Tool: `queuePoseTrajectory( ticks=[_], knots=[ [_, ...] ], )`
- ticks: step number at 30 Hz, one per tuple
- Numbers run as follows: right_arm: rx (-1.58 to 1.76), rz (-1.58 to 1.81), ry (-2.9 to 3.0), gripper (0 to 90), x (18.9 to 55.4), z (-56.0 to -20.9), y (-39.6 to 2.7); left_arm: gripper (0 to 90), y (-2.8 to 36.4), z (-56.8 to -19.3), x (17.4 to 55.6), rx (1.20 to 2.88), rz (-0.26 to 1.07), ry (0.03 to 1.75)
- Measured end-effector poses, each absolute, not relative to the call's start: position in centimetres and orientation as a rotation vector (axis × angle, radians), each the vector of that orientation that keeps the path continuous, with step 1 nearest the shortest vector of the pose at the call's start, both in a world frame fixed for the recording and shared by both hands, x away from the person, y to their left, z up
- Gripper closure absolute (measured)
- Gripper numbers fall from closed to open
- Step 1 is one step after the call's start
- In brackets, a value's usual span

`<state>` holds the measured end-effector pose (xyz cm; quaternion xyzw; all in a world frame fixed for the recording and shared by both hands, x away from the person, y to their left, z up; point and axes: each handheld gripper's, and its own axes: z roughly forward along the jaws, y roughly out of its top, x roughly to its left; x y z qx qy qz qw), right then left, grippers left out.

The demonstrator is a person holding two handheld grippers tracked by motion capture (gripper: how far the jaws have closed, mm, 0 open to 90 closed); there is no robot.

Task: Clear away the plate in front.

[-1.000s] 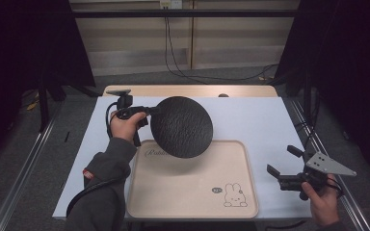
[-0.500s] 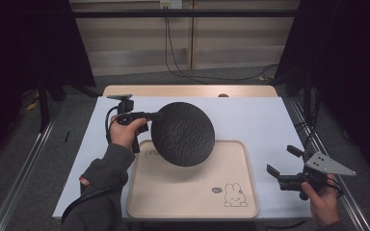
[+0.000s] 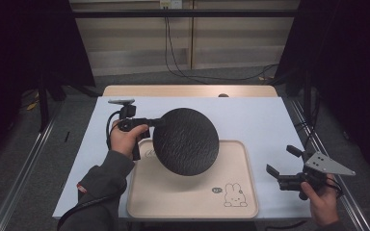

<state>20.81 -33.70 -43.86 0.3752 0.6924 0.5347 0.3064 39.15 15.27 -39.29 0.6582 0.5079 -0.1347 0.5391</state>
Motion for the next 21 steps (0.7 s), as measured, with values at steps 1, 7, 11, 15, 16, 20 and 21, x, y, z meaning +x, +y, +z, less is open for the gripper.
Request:
queuePoseTrajectory(
  ticks=[1, 7, 11, 15, 16, 20, 21],
  knots=[
    [0.994, 1.413, 1.831, 0.0, 20.8, -43.9, -33.7, 86.3, 15.3, -39.3, 39.0, 1.567, -0.33, 1.203],
    [0.995, 1.409, 1.834, 0.0, 20.8, -43.9, -33.6, 86.3, 15.2, -39.8, 38.5, 1.582, -0.337, 1.189],
    [0.99, 1.414, 1.836, 0.0, 20.9, -43.9, -33.6, 86.2, 15.1, -39.9, 38.1, 1.586, -0.32, 1.188],
    [0.99, 1.403, 1.843, 0.0, 20.9, -44.0, -33.6, 86.2, 15.1, -40.1, 37.7, 1.61, -0.33, 1.171],
    [0.984, 1.404, 1.844, 0.0, 21.0, -44.0, -33.5, 86.2, 15.0, -40.2, 37.6, 1.609, -0.327, 1.172],
    [0.988, 1.406, 1.843, 0.0, 20.9, -44.0, -33.5, 86.2, 14.9, -40.4, 37.0, 1.607, -0.341, 1.171],
    [0.987, 1.41, 1.844, 0.0, 20.9, -44.0, -33.5, 86.2, 15.0, -40.5, 36.9, 1.619, -0.334, 1.165]
  ],
)
